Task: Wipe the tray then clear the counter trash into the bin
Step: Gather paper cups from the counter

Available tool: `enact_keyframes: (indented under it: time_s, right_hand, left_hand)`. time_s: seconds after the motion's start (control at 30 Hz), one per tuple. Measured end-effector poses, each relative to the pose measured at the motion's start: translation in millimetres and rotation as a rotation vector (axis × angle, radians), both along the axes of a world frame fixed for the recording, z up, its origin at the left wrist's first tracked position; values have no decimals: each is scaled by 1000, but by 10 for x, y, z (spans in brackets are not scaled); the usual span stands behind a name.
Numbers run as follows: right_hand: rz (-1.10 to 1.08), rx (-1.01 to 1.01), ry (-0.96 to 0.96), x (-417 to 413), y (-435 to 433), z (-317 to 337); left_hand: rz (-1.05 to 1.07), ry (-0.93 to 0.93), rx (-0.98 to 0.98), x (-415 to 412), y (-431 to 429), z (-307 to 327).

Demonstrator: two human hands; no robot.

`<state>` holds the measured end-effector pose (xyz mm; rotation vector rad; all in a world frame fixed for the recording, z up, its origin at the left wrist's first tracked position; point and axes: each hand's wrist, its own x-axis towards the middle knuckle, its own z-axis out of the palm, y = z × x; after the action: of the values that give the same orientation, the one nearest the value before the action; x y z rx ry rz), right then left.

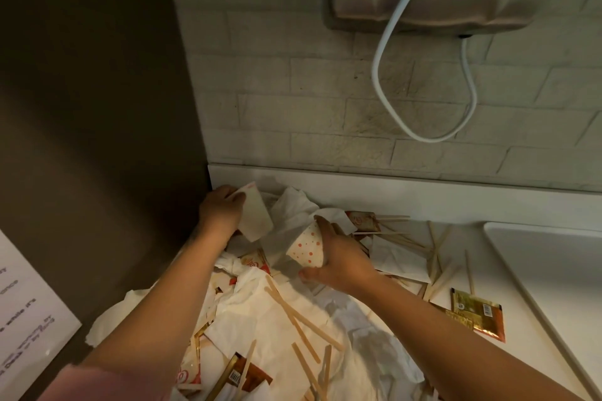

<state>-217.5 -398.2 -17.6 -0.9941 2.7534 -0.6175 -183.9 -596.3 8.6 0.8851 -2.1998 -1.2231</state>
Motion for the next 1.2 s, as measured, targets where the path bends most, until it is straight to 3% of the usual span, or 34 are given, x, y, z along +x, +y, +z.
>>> enact_keyframes:
  time_s: [0.17, 0.47, 0.83, 0.93, 1.2]
  right_hand:
    - [-7, -27, 20, 43, -28, 49]
    - [-30, -175, -31, 115, 102, 152]
    - [-22, -338, -131, 406, 535, 301]
    - [-88, -405, -205, 509, 715, 330]
    - [-261, -527, -176, 799, 1197, 434]
  left_hand:
    - [-118, 89, -29, 100, 313, 125]
    - [-300, 158, 205, 368, 806, 109]
    - [-492, 40, 196, 581, 1169, 190]
    - [-527, 33, 221, 647, 1309, 224]
    - [-651, -6, 289, 769, 1688, 256]
